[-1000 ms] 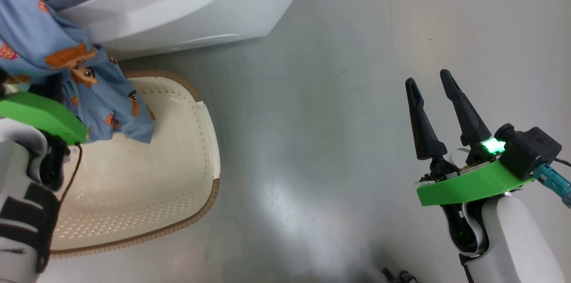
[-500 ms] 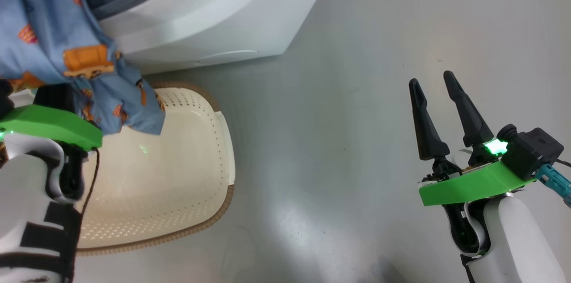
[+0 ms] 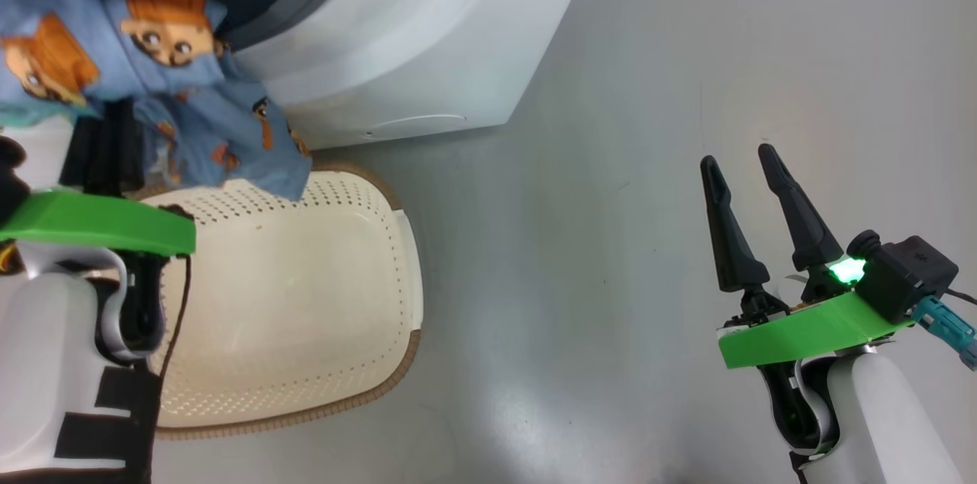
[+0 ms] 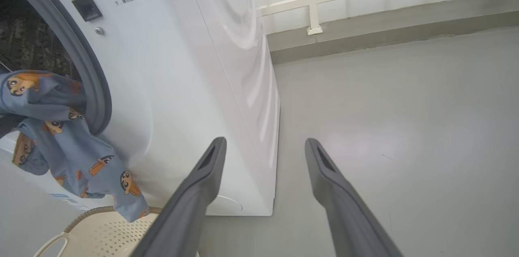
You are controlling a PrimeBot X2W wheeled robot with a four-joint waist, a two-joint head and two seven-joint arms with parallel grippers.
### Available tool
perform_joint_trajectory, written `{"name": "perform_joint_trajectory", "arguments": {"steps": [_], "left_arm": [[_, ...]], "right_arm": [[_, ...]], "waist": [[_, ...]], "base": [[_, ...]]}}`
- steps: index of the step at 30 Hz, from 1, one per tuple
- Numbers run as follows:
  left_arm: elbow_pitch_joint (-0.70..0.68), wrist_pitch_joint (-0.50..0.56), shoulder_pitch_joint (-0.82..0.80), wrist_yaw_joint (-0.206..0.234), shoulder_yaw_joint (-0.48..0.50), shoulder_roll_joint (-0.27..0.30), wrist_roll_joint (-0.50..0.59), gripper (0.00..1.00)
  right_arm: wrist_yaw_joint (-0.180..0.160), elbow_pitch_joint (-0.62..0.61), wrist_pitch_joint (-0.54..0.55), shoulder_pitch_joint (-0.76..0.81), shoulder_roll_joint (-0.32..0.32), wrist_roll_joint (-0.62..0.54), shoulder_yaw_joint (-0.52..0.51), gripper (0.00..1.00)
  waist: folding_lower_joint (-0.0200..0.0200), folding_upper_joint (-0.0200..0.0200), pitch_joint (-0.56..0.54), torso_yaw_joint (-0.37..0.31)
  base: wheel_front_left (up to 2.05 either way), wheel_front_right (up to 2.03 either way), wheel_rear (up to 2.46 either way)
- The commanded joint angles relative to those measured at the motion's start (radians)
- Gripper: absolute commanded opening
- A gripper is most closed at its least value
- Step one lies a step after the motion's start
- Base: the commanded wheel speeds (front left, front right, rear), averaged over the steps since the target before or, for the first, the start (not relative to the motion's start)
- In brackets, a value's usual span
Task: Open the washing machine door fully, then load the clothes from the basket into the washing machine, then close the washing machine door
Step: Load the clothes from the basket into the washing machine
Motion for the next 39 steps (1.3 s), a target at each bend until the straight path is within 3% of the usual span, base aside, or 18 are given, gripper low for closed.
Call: {"name": "perform_joint_trajectory", "arguments": {"steps": [1, 17, 25, 39], "left_arm": [[-0.041, -0.006, 0.016, -0.002, 0.035, 0.036, 0.012, 0.0], [-0.101, -0.006, -0.171, -0.002, 0.058, 0.099, 0.078, 0.0], [0.037, -0.006, -0.318, -0.002, 0.027, 0.127, 0.095, 0.0], [0.484, -0.006, -0.551, -0.002, -0.094, 0.153, 0.089, 0.0]], "right_arm": [[0.003, -0.02, -0.005, 0.029, -0.001, 0.005, 0.023, 1.0], [0.003, -0.016, -0.005, 0.028, 0.008, 0.016, 0.03, 1.0], [0.003, -0.016, -0.005, 0.026, 0.014, 0.019, 0.03, 1.0], [0.003, -0.019, -0.005, 0.011, 0.029, 0.023, 0.037, 1.0]], "waist": [[0.0, 0.0, -0.008, 0.005], [0.0, 0.0, -0.02, -0.015], [0.0, 0.0, -0.014, -0.022], [0.0, 0.0, 0.017, -0.061]], "base": [[0.0, 0.0, 0.0], [0.0, 0.0, 0.0], [0.0, 0.0, 0.0], [0.0, 0.0, 0.0]]}}
